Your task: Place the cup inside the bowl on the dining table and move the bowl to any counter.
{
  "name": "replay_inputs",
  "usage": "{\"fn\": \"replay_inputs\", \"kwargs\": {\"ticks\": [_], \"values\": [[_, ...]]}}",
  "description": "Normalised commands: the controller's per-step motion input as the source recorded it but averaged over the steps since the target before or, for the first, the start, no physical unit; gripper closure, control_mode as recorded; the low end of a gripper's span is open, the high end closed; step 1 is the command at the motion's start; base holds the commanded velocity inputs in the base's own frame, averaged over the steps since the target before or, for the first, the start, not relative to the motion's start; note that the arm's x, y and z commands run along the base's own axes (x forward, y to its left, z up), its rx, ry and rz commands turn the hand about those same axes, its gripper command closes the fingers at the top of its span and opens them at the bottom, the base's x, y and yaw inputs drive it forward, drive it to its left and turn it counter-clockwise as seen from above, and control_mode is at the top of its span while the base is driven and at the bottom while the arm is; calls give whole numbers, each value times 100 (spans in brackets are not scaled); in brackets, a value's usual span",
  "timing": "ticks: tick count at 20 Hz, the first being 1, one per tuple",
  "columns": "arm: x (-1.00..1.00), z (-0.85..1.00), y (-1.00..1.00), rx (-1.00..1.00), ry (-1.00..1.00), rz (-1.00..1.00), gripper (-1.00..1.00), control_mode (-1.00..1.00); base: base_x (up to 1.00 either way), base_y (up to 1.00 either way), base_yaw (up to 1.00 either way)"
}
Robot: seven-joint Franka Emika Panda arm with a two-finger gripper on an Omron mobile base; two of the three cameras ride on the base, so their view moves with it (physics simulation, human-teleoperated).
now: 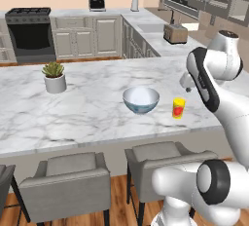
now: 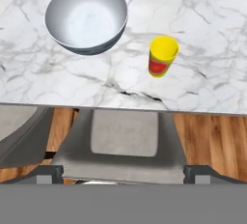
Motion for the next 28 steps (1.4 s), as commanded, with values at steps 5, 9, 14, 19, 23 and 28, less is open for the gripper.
{"fn": "replay_inputs", "kwargs": {"ticks": [5, 9, 14, 19, 23, 28], "values": [[17, -7, -25, 0, -15, 0, -100, -100, 0, 0, 0], [50, -7, -11, 0, -8, 0, -100, -100, 0, 0, 0], [42, -6, -4, 0, 7, -1, -100, -100, 0, 0, 0], [41, -18, -18, 0, 16, -5, -100, -100, 0, 0, 0], [28, -18, -32, 0, 12, -5, -100, -100, 0, 0, 0], [47, -18, -15, 0, 1, -6, -100, -100, 0, 0, 0]]}}
